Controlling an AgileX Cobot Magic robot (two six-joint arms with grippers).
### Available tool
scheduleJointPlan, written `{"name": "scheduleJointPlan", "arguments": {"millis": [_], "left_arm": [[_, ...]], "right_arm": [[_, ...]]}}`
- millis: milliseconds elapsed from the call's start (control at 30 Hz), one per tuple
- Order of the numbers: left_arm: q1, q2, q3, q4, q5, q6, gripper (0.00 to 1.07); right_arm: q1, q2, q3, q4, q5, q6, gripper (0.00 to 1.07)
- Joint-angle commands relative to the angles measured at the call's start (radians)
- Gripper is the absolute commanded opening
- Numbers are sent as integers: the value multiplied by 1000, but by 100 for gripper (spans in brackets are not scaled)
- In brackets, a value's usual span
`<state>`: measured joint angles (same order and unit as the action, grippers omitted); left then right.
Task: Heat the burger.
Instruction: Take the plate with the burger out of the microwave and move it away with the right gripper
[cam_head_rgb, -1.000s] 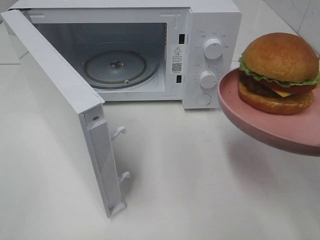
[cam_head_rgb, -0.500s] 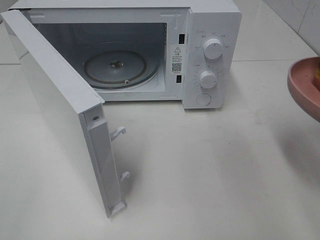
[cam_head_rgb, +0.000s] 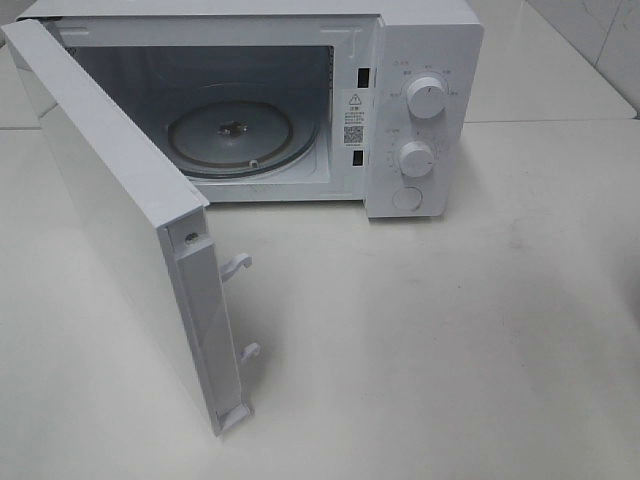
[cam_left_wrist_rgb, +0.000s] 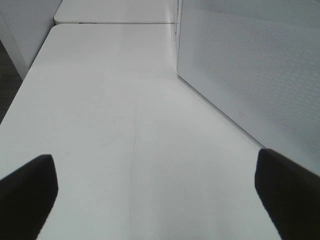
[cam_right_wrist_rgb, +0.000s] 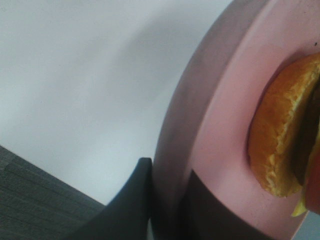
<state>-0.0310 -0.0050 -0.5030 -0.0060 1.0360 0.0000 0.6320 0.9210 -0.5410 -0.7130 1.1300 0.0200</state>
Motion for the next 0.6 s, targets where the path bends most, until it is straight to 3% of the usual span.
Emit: {"name": "scheduleJointPlan", "arguments": {"millis": [33, 600], "left_arm": [[2, -19, 2, 1, 0, 0, 100], [2, -19, 2, 1, 0, 0, 100]], "right_arm": [[2, 62, -40, -89, 81, 166, 0], [2, 281, -74, -65, 122, 618, 0]]}}
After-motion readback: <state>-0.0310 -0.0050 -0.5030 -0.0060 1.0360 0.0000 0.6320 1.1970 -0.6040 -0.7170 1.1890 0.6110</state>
